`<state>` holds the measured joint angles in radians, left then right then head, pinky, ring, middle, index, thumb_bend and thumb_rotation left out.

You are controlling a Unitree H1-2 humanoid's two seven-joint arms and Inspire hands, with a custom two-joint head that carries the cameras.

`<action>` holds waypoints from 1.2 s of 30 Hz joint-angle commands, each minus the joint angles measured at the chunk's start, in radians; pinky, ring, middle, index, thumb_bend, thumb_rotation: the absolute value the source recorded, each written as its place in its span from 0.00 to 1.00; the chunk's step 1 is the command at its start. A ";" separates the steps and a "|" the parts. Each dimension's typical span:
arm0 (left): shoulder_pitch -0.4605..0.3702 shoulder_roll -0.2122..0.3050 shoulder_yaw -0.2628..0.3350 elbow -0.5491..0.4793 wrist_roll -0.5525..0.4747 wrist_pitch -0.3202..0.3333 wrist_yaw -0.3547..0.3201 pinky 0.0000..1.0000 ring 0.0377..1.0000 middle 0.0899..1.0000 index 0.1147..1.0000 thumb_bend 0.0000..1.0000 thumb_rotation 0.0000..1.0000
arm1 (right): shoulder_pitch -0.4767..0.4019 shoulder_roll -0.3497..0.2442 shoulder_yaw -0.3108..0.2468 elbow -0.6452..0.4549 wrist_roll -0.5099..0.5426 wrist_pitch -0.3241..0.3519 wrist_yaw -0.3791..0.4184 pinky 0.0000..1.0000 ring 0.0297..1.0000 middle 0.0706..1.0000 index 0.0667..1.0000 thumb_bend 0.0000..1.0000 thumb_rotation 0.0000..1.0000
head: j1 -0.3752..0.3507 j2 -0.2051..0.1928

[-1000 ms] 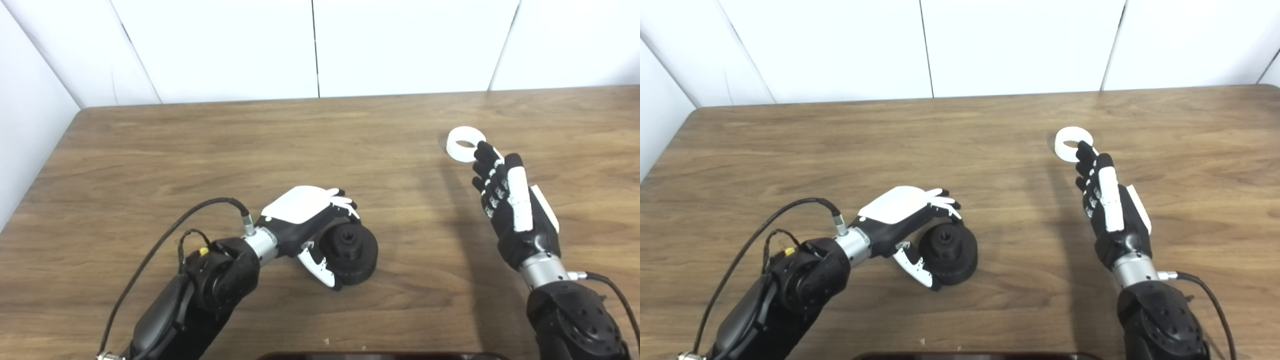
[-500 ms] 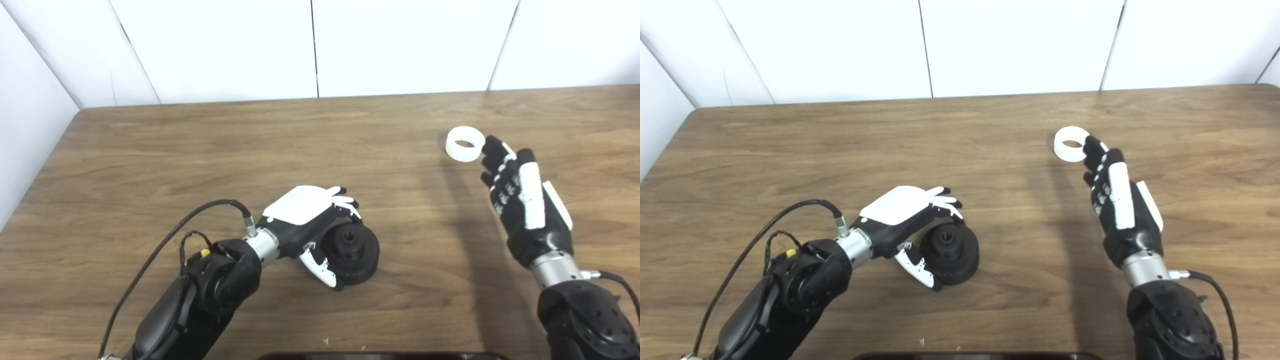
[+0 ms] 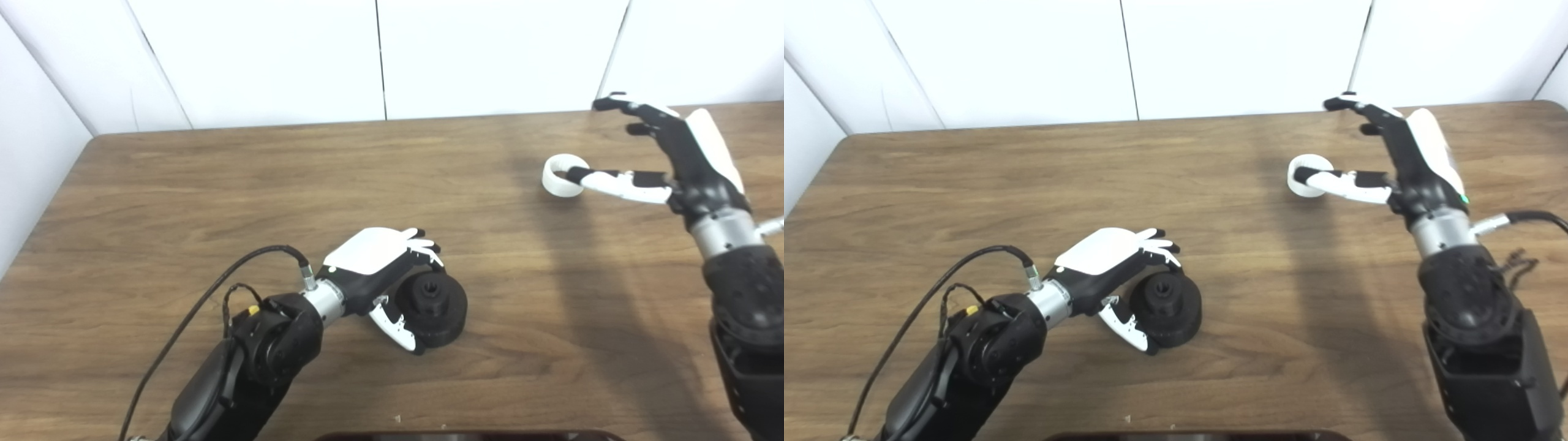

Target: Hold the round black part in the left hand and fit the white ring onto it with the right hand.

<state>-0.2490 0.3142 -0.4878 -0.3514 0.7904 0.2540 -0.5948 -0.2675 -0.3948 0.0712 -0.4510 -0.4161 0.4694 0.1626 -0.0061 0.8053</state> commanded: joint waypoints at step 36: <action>-0.007 0.008 0.020 -0.002 0.018 -0.021 -0.002 0.84 1.00 0.91 0.66 0.90 0.22 | -0.296 -0.105 0.085 0.479 -0.069 -0.087 0.119 0.85 0.94 0.90 0.73 0.90 0.36 | -0.008 -0.020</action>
<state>-0.2462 0.3105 -0.4757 -0.3434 0.7894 0.2375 -0.5951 -0.4885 -0.4704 0.1641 0.0453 -0.4731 0.4148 0.3003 -0.0138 0.7839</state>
